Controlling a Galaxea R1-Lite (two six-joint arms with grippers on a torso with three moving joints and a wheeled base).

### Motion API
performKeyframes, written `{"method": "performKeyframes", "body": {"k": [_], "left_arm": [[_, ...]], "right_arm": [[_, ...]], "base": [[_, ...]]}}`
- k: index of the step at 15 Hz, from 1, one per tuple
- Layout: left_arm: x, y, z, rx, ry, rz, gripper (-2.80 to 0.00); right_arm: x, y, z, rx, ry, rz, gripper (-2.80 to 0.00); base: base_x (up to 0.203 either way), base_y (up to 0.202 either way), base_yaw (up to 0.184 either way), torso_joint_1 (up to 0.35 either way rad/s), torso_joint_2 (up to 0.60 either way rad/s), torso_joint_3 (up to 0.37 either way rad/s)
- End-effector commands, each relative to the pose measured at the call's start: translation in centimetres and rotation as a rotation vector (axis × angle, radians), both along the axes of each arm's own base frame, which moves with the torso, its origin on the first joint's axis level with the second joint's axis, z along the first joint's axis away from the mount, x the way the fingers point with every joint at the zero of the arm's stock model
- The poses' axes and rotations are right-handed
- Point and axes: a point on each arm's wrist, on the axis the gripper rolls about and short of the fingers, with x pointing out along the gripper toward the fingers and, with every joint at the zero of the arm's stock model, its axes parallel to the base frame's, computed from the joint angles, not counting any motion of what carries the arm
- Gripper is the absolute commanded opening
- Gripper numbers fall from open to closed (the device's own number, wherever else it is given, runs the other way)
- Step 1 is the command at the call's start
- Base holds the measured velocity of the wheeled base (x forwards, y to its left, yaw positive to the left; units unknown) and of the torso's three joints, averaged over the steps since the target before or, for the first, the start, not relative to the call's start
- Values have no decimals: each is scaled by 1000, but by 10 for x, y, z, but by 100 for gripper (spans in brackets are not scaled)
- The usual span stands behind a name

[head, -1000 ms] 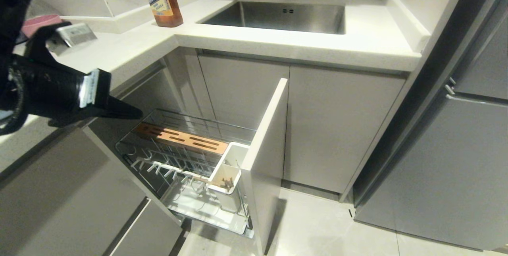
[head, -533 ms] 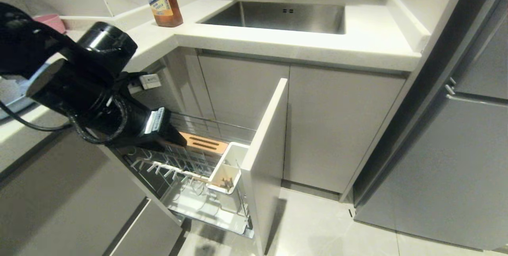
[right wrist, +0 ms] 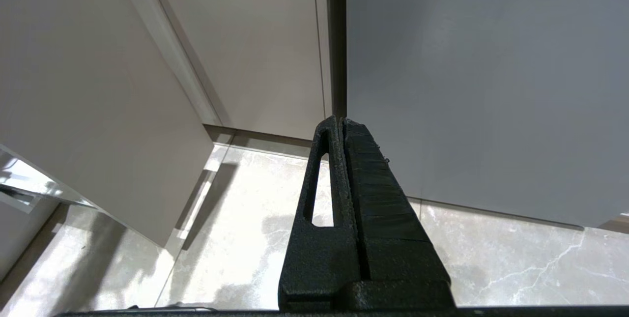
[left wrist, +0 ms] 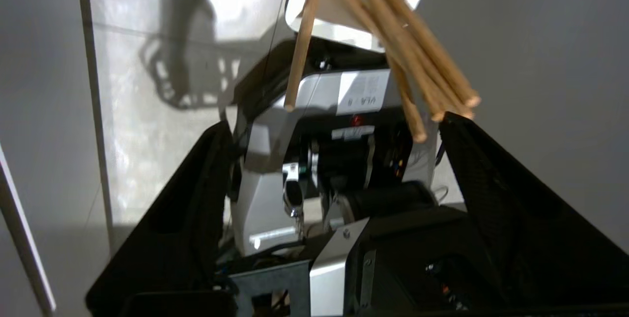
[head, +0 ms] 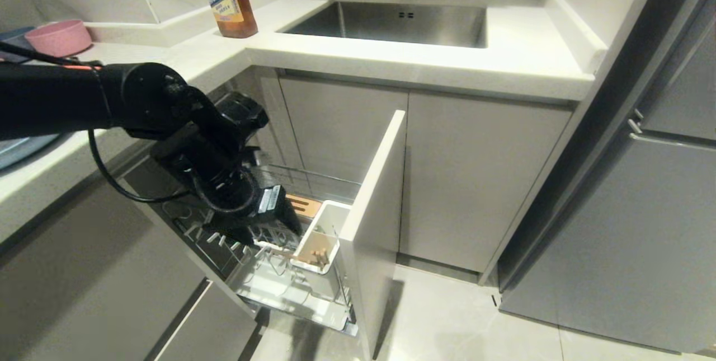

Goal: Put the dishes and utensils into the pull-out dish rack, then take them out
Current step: Take the chopsticks out of the cupboard

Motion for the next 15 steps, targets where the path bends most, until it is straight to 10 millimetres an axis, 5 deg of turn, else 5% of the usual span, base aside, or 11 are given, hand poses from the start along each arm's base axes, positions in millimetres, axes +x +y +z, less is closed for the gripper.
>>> {"method": "performKeyframes", "body": {"k": [1,15], "left_arm": [[13,-6,-19,19,60,-1,0],[19,-19,-37,28,152,-8,0]], "right_arm": [[0,0,0,0,1,-1,-280],[0,0,0,0,1,-1,-280]], "base": [[0,0,0,0,0,0],[0,0,0,0,0,0]]}}
